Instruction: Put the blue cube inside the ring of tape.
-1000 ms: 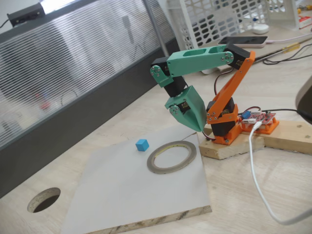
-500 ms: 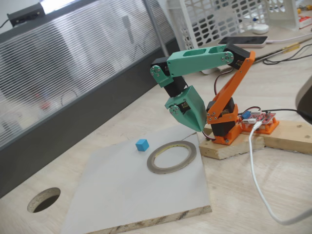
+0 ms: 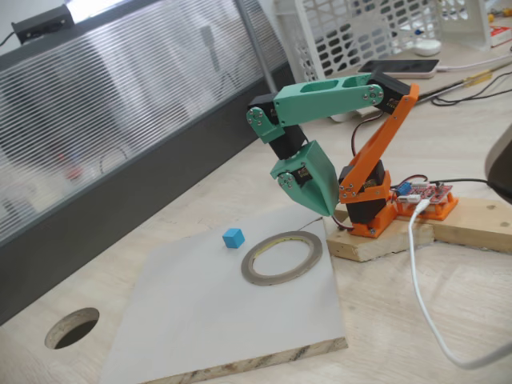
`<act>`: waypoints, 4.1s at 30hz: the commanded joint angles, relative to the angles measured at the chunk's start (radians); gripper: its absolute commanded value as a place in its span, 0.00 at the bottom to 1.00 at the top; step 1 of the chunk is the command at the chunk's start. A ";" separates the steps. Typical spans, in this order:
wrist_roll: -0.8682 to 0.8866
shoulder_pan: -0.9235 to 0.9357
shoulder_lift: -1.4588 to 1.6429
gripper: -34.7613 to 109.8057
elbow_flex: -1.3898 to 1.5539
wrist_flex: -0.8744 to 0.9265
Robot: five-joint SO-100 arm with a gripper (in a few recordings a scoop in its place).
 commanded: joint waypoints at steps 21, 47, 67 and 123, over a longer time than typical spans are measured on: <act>0.009 0.014 -0.221 0.24 -0.399 0.008; 0.002 0.293 -0.600 0.24 -0.732 0.003; 0.006 0.186 -0.893 0.24 -1.025 0.000; 0.008 0.078 -1.127 0.24 -1.230 -0.267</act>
